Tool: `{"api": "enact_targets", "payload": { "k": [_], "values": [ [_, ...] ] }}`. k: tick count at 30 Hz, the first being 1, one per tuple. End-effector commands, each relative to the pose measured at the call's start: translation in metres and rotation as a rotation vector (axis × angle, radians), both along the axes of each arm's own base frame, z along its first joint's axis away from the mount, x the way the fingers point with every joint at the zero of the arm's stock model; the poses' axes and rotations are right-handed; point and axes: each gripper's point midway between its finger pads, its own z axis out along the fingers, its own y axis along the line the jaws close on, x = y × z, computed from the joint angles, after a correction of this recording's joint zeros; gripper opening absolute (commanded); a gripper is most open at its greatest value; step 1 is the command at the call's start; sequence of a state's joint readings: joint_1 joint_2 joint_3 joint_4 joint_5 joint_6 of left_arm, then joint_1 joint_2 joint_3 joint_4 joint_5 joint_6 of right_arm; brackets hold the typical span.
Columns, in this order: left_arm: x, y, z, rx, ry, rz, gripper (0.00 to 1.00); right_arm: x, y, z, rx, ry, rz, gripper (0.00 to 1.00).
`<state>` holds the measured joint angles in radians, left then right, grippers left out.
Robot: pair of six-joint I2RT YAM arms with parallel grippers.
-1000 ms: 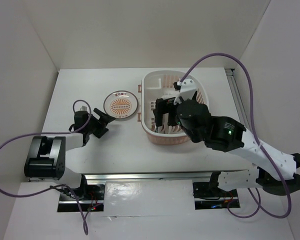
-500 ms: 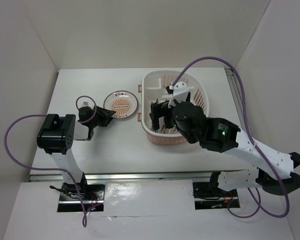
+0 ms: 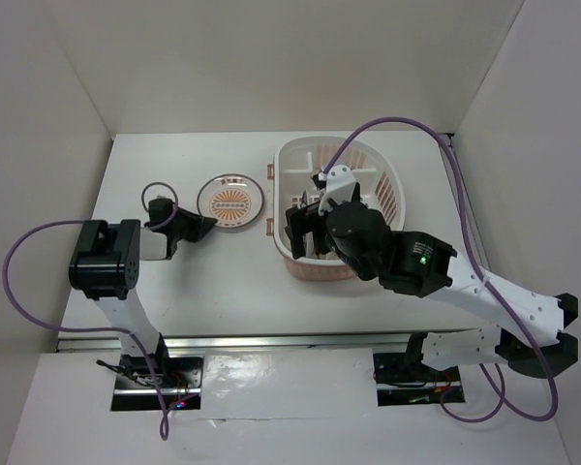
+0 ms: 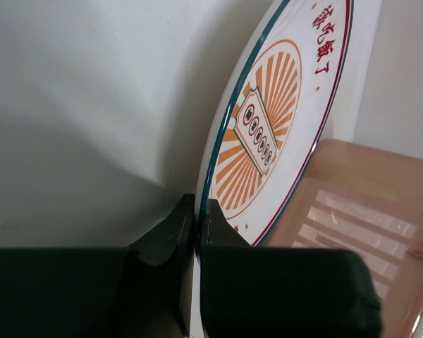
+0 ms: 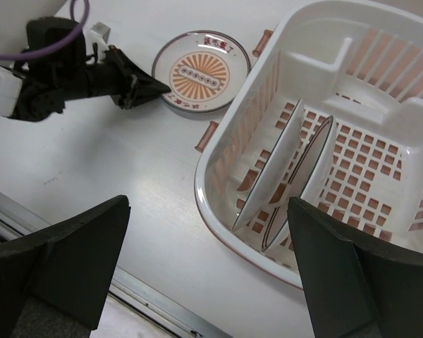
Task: Load the plates into the dish rack
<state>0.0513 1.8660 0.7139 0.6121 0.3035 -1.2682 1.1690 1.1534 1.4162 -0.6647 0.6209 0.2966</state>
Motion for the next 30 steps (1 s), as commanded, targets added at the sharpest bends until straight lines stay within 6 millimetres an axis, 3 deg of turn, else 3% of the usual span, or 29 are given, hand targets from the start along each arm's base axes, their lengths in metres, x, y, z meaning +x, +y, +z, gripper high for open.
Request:
{"api": "enact_targets", "payload": {
  "k": [1, 5, 6, 8, 10, 13, 14, 17, 18, 20, 23, 30],
  "values": [
    [-0.023, 0.035, 0.024, 0.165, 0.053, 0.083, 0.0, 0.006, 0.007, 0.014, 0.041, -0.057, -0.002, 1.0],
    [-0.053, 0.059, 0.082, 0.308, 0.02, 0.164, 0.0, 0.001, 0.028, 0.035, 0.097, -0.114, 0.105, 1.0],
    [-0.061, 0.059, 0.125, 0.32, -0.094, 0.175, 0.0, -0.001, 0.034, 0.041, 0.113, -0.128, 0.141, 1.0],
    [-0.077, 0.047, 0.153, 0.314, -0.165, 0.109, 0.0, -0.007, 0.049, 0.047, 0.134, -0.151, 0.254, 1.0],
    [-0.091, 0.041, 0.2, 0.379, -0.291, 0.038, 0.0, -0.012, 0.06, 0.059, 0.184, -0.173, 0.33, 1.0],
    [-0.117, 0.026, 0.229, 0.451, -0.376, -0.097, 0.0, -0.013, 0.071, 0.071, 0.199, -0.207, 0.392, 1.0],
    [-0.132, 0.023, 0.248, 0.474, -0.452, -0.111, 0.0, -0.008, 0.068, 0.073, 0.19, -0.228, 0.383, 1.0],
    [-0.161, 0.01, 0.268, 0.531, -0.571, -0.196, 0.0, 0.007, 0.059, 0.091, 0.223, -0.311, 0.321, 1.0],
    [-0.179, 0.001, 0.286, 0.539, -0.663, -0.232, 0.0, 0.02, 0.05, 0.096, 0.223, -0.337, 0.284, 1.0],
    [-0.197, -0.009, 0.299, 0.558, -0.753, -0.288, 0.0, 0.022, 0.053, 0.104, 0.222, -0.346, 0.34, 1.0],
    [-0.229, -0.032, 0.321, 0.56, -0.931, -0.411, 0.0, 0.025, 0.069, 0.088, 0.14, -0.322, 0.396, 1.0],
    [-0.255, -0.063, 0.326, 0.494, -1.081, -0.608, 0.0, 0.043, 0.072, 0.064, 0.111, -0.284, 0.446, 1.0]
  ]
}}
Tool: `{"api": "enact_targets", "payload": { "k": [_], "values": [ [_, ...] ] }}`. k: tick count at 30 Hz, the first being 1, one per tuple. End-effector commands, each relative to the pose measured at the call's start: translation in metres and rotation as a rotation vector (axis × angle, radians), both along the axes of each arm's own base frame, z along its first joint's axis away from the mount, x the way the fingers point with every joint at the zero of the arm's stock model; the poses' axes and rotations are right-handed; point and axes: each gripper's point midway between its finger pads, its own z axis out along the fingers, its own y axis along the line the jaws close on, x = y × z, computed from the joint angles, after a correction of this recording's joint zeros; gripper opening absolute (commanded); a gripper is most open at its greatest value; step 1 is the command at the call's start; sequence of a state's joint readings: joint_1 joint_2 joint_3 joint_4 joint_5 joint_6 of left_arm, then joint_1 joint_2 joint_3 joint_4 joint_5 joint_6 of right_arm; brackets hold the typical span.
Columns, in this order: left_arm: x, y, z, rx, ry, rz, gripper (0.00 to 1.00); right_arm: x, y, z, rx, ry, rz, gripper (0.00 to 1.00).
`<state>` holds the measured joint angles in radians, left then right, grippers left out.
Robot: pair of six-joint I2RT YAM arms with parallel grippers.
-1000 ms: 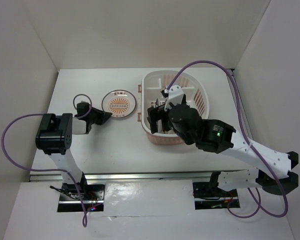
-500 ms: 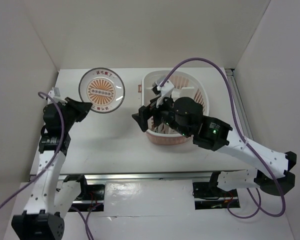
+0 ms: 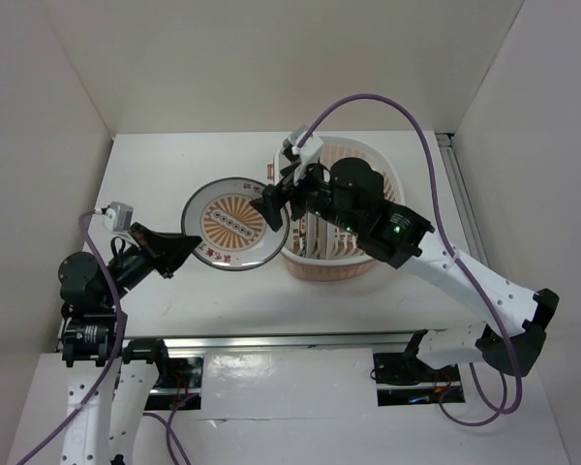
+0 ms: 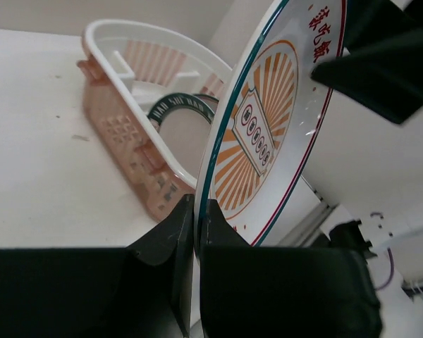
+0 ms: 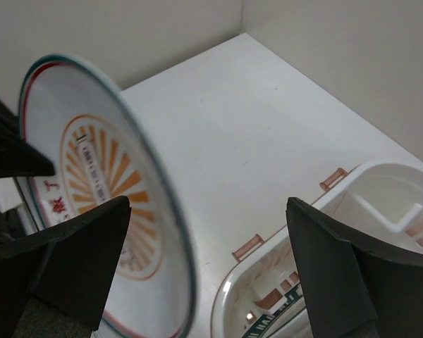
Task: Load the plates into the dish rack
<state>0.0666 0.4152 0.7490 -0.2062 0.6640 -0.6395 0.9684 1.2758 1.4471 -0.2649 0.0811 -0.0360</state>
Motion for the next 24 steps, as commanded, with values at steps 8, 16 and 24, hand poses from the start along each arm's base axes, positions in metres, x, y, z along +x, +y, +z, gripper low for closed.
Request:
{"api": "enact_targets", "payload": {
  "k": [8, 16, 24],
  "values": [
    [-0.015, -0.022, 0.024, 0.012, -0.155, -0.172, 0.0, 0.014, -0.023, 0.008, 0.11, 0.065, 0.204, 0.3],
    [-0.007, -0.023, 0.022, -0.047, -0.138, -0.173, 0.0, 0.002, -0.006, -0.013, 0.091, 0.138, 0.304, 0.46],
    [0.005, -0.018, 0.032, -0.063, -0.137, -0.129, 0.0, -0.009, 0.01, -0.029, 0.098, 0.183, 0.289, 0.0]
  ]
}}
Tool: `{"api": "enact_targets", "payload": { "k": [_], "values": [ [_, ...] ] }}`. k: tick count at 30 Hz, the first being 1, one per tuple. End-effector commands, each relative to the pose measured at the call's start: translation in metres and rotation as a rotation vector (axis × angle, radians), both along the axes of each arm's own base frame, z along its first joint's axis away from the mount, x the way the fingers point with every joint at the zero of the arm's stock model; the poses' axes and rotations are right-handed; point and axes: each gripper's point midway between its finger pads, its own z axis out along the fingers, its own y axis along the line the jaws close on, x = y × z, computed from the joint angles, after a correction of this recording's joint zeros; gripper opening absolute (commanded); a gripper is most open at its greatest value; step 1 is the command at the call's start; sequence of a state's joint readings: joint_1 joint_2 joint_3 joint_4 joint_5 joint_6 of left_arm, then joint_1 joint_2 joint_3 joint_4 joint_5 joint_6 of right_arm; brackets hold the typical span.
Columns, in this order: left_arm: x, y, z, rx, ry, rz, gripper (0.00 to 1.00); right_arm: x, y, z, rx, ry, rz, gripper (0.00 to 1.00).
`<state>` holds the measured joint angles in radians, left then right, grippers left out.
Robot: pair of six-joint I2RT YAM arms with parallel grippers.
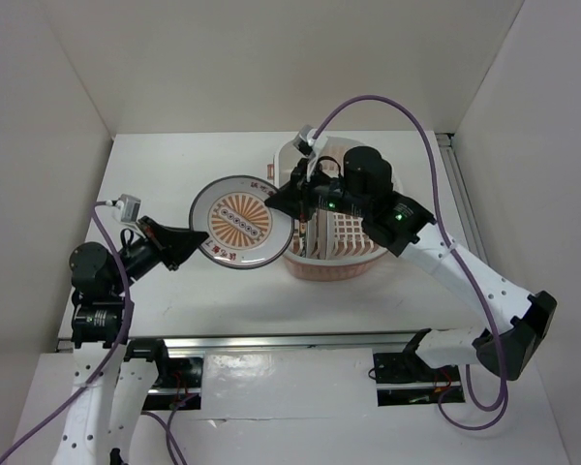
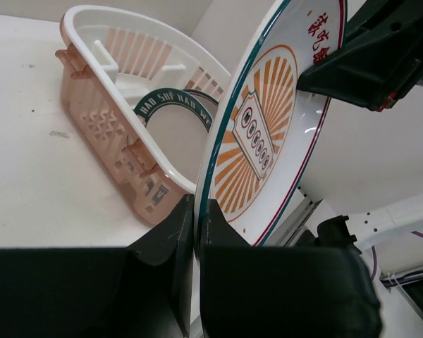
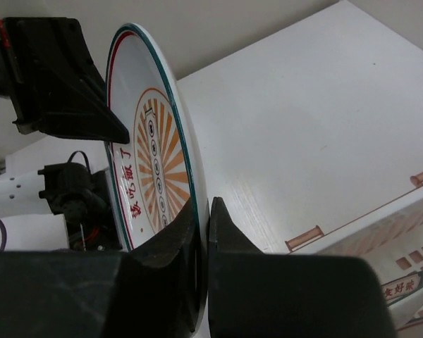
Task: Load the plates into the dish rack
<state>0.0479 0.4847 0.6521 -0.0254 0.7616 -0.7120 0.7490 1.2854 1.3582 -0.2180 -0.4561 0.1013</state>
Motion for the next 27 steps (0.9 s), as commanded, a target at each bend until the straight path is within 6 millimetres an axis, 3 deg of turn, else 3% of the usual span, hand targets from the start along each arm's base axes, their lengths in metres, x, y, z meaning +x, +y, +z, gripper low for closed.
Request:
{"api": "enact_targets", "payload": {
  "k": [1, 3, 4, 5, 6, 7, 8, 10, 11, 12, 13, 14, 16, 17, 20, 22, 27],
  "values": [
    [-0.002, -0.001, 0.046, -0.027, -0.146, 0.004, 0.0, 0.004, 0.008, 0.003, 0.029, -0.002, -0.053, 0.0],
    [0.002, 0.003, 0.05, -0.033, -0.129, 0.038, 0.0, 0.002, 0.011, 0.007, 0.042, 0.011, -0.077, 0.0],
    [0.006, 0.007, 0.046, -0.027, -0.095, 0.064, 0.05, 0.008, 0.009, 0.001, 0.02, 0.017, -0.138, 0.0],
    [0.008, 0.009, 0.046, -0.03, -0.077, 0.087, 0.17, 0.012, 0.006, 0.012, 0.029, 0.002, -0.18, 0.0],
    [0.013, 0.013, 0.041, -0.019, -0.052, 0.114, 0.33, 0.014, 0.004, 0.016, 0.029, 0.005, -0.222, 0.0],
    [0.018, 0.022, 0.043, -0.002, -0.051, 0.183, 0.83, 0.033, -0.013, 0.013, -0.001, 0.01, -0.387, 0.0],
    [0.019, 0.027, 0.031, 0.01, 0.008, 0.216, 1.0, 0.04, -0.024, 0.027, 0.008, -0.009, -0.474, 0.0],
    [0.025, 0.043, 0.021, 0.038, 0.057, 0.32, 1.0, 0.05, -0.05, 0.039, 0.006, -0.02, -0.646, 0.0],
    [0.028, 0.05, 0.021, 0.064, 0.069, 0.36, 1.0, 0.059, -0.081, 0.05, 0.003, -0.032, -0.808, 0.0],
    [0.03, 0.056, 0.013, 0.084, 0.108, 0.392, 1.0, 0.06, -0.091, 0.052, -0.01, -0.039, -0.868, 0.0],
    [0.031, 0.066, -0.003, 0.111, 0.185, 0.452, 1.0, 0.058, -0.104, 0.059, -0.008, -0.049, -0.926, 0.0],
    [0.033, 0.071, -0.011, 0.139, 0.218, 0.471, 1.0, 0.059, -0.131, 0.061, -0.026, -0.056, -1.05, 0.0],
    [0.03, 0.076, -0.024, 0.177, 0.271, 0.491, 1.0, 0.052, -0.152, 0.073, -0.019, -0.066, -1.142, 0.0],
    [0.032, 0.078, -0.027, 0.191, 0.279, 0.498, 1.0, 0.049, -0.176, 0.074, -0.049, -0.08, -1.239, 0.0],
    [0.031, 0.081, -0.043, 0.215, 0.308, 0.506, 1.0, 0.039, -0.214, 0.074, -0.133, -0.104, -1.378, 0.0],
    [0.029, 0.082, -0.055, 0.229, 0.323, 0.512, 1.0, 0.033, -0.227, 0.069, -0.167, -0.098, -1.431, 0.0],
    [0.029, 0.082, -0.056, 0.227, 0.317, 0.513, 1.0, 0.023, -0.253, 0.046, -0.269, -0.108, -1.552, 0.0]
  ]
}}
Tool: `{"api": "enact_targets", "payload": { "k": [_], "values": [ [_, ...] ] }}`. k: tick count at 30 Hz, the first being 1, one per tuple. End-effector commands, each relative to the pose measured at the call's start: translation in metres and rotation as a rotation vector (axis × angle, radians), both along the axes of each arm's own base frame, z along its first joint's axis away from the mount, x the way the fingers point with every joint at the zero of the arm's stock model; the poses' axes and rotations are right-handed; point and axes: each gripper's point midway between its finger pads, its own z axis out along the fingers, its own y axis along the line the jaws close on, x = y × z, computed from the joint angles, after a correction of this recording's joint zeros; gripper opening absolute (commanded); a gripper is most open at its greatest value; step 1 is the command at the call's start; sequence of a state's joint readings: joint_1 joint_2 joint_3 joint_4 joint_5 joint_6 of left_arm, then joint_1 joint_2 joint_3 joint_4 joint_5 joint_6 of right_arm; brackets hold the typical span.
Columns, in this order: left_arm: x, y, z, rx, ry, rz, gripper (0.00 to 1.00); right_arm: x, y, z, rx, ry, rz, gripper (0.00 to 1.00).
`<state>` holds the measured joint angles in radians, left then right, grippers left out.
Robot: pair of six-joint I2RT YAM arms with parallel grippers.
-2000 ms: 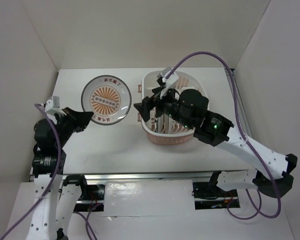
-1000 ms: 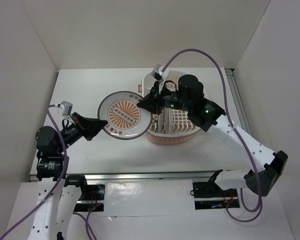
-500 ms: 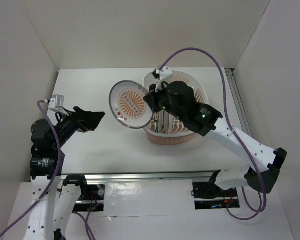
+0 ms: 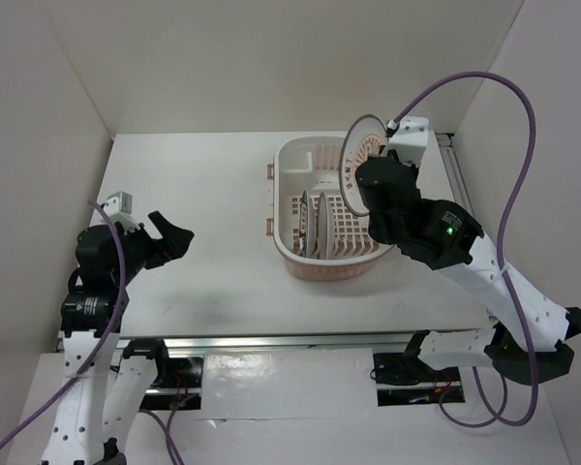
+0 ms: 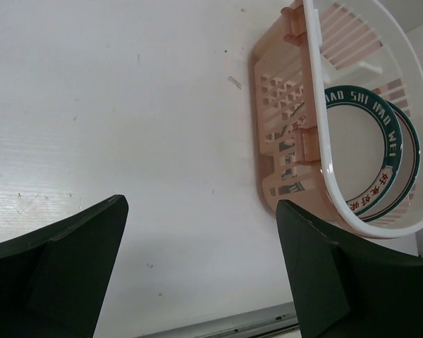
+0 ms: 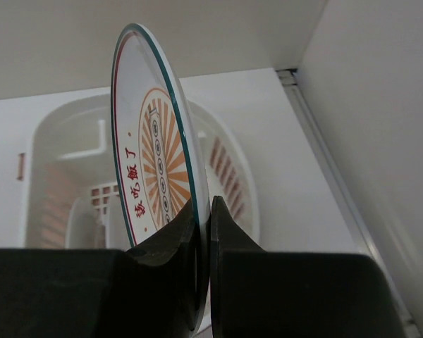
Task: Load the plates into the dish rack
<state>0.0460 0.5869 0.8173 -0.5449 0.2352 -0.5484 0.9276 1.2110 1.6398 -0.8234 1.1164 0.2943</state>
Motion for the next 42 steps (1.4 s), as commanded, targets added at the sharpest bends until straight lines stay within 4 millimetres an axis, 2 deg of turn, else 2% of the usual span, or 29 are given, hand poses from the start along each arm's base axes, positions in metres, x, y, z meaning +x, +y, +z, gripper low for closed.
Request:
{"api": "enact_targets", "payload": {
  "k": [1, 3, 6, 10, 16, 26, 27, 31, 32, 42],
  "values": [
    [0.001, 0.003, 0.01, 0.035, -0.049, 0.005, 1.0, -0.013, -0.037, -0.008, -0.059, -0.014, -0.188, 0.0],
    [0.001, 0.003, 0.01, 0.035, -0.049, 0.005, 1.0, -0.009, -0.048, -0.016, -0.077, 0.001, -0.229, 0.0],
    [0.001, 0.003, 0.01, 0.035, -0.049, 0.005, 1.0, 0.001, -0.052, -0.033, -0.087, 0.039, -0.249, 0.0],
    [-0.001, 0.003, 0.012, 0.035, -0.059, 0.005, 1.0, 0.01, -0.048, -0.056, -0.088, 0.072, -0.238, 0.0],
    [-0.001, 0.003, 0.012, 0.035, -0.059, 0.005, 1.0, 0.024, -0.026, -0.093, -0.076, 0.122, -0.166, 0.0],
    [-0.001, 0.003, 0.012, 0.035, -0.059, 0.005, 1.0, 0.038, -0.011, -0.128, -0.094, 0.187, -0.125, 0.0],
    [-0.001, 0.003, 0.012, 0.035, -0.059, 0.005, 1.0, 0.039, -0.01, -0.127, -0.087, 0.18, -0.125, 0.0],
    [-0.001, 0.003, 0.012, 0.035, -0.059, 0.005, 1.0, 0.04, -0.013, -0.14, -0.085, 0.205, -0.128, 0.0],
    [-0.001, 0.003, 0.012, 0.035, -0.059, 0.005, 1.0, 0.038, -0.015, -0.151, -0.105, 0.224, -0.129, 0.0],
    [0.0, 0.003, 0.01, 0.035, -0.05, 0.005, 1.0, 0.035, -0.014, -0.171, -0.084, 0.26, -0.104, 0.0]
  ]
}}
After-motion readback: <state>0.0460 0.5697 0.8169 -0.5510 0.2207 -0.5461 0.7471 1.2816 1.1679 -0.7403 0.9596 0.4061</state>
